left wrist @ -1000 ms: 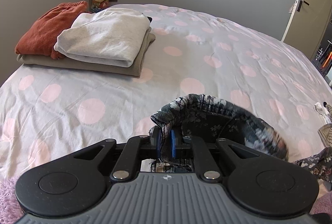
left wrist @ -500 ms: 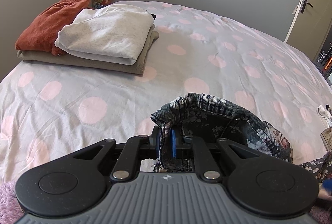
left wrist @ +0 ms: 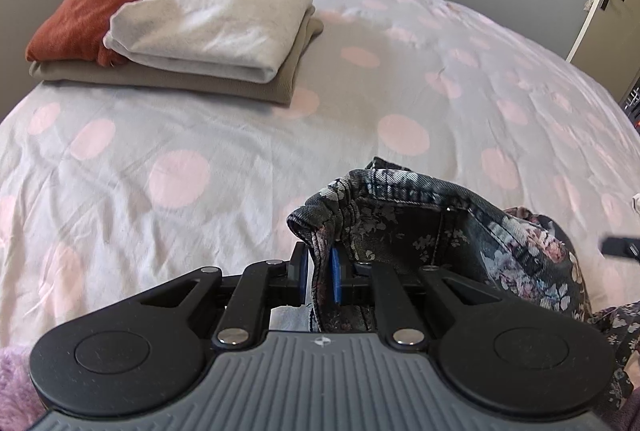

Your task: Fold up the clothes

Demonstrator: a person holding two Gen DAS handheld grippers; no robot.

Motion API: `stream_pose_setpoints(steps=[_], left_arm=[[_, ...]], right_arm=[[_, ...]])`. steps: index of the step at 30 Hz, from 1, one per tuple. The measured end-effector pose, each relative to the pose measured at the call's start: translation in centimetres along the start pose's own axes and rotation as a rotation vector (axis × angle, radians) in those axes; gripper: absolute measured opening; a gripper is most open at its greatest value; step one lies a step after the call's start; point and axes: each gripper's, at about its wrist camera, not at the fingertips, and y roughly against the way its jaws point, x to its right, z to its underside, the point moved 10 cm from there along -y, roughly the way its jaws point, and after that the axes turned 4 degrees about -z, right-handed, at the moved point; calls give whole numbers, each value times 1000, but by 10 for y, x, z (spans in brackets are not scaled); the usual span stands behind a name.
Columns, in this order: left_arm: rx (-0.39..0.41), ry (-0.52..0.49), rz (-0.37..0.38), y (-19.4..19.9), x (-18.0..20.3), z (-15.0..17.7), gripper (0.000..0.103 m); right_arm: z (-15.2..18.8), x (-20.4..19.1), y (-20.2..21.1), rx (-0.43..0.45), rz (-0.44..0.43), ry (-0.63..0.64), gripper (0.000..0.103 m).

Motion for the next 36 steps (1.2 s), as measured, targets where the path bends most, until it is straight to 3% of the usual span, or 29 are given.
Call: stream_pose_setpoints(steps=[7, 15, 22, 23, 25, 27, 31, 36], left_arm=[[-84, 5, -5, -25, -2, 9, 10], [-166, 27, 7, -56, 0, 13, 10], [-193, 33, 6, -72, 1, 17, 10], [-194, 37, 9, -73, 1, 17, 10], [-191, 42, 15, -73, 0, 17, 10], [-186, 46, 20, -73, 0, 17, 10], [-150, 66, 41, -66, -2, 11, 8], [-53, 85, 47, -43, -6, -3, 6]], right_arm=[[-44, -19, -82, -84, -67, 11, 58], [-40, -81, -148, -190, -190, 144, 58], [-32, -107, -179, -225, -214, 214, 54], [-30, -108, -181, -222, -204, 230, 50], [-27, -111, -181, -208, -186, 272, 18], [-27, -111, -177, -205, -194, 267, 5], [-35, -101, -152, -155, -165, 229, 2], [-61, -40, -90, -4, 41, 166, 2]])
